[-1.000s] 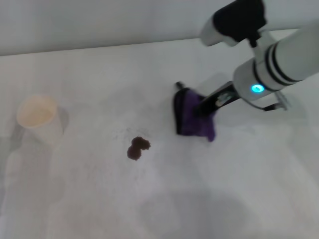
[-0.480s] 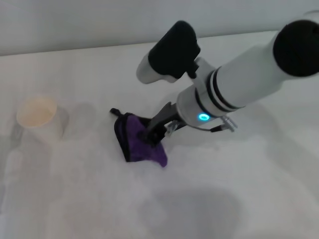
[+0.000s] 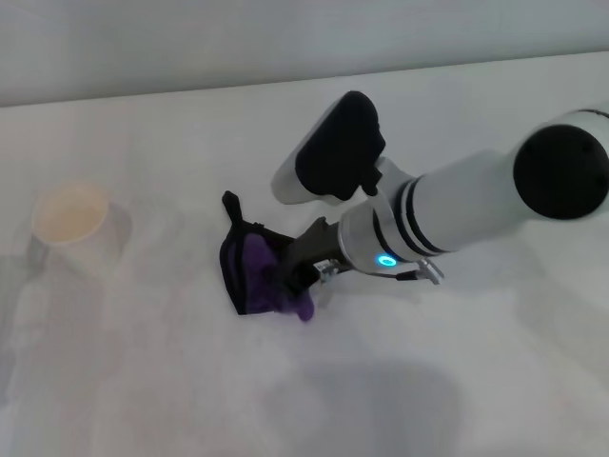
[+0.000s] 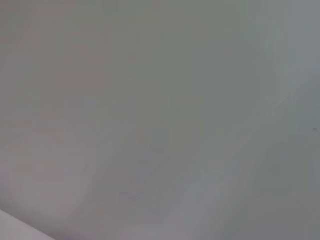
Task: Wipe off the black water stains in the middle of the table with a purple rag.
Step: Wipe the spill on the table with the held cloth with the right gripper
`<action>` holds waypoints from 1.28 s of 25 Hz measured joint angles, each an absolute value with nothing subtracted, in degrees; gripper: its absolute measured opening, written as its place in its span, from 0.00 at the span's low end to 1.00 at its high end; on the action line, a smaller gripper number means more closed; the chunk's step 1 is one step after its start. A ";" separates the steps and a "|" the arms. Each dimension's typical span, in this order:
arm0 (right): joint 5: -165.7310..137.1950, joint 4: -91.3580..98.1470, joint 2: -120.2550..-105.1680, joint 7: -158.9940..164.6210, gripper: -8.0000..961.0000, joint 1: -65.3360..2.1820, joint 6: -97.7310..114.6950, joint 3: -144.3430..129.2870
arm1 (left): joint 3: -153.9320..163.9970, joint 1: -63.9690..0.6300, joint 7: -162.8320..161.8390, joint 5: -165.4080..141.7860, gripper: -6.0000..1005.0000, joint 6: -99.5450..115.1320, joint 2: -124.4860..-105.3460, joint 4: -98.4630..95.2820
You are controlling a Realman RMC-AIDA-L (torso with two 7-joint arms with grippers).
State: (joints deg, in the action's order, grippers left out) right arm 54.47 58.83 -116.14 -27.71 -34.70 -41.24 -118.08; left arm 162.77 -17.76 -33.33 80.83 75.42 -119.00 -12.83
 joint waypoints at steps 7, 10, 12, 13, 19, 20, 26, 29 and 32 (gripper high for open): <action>68.44 57.42 -116.12 -38.88 0.11 -34.62 -45.28 -118.55 | 162.77 -18.22 -33.33 80.77 0.88 75.41 -119.00 -12.49; 71.43 55.69 -116.17 -41.68 0.11 -34.72 -43.93 -118.65 | 162.77 -18.57 -33.33 80.77 0.88 75.41 -118.99 -12.48; 71.77 54.55 -116.10 -42.16 0.11 -34.68 -41.73 -118.22 | 162.77 -18.63 -33.33 80.76 0.88 75.41 -118.94 -12.43; 71.71 53.97 -116.02 -42.23 0.11 -34.64 -40.53 -117.78 | 162.77 -18.63 -33.33 80.76 0.88 75.41 -118.93 -12.41; 71.22 48.42 -115.69 -46.06 0.12 -34.16 -37.14 -109.19 | 162.77 -18.59 -33.43 80.77 0.88 75.41 -118.91 -12.38; 71.22 47.59 -115.63 -47.09 0.12 -33.96 -37.12 -106.98 | 162.77 -18.57 -33.67 80.77 0.88 75.41 -118.91 -12.37; 71.91 47.17 -115.75 -51.21 0.13 -32.49 -40.99 -102.91 | 162.77 -18.59 -34.82 80.78 0.88 75.20 -118.92 -11.89; 73.62 47.88 -116.08 -51.63 0.14 -32.61 -43.60 -105.91 | 162.77 -18.61 -34.83 80.77 0.88 75.02 -118.99 -11.81; 78.26 49.39 -116.08 -52.83 0.15 -32.70 -45.47 -110.81 | 162.77 -18.62 -34.85 80.77 0.88 74.97 -119.06 -11.79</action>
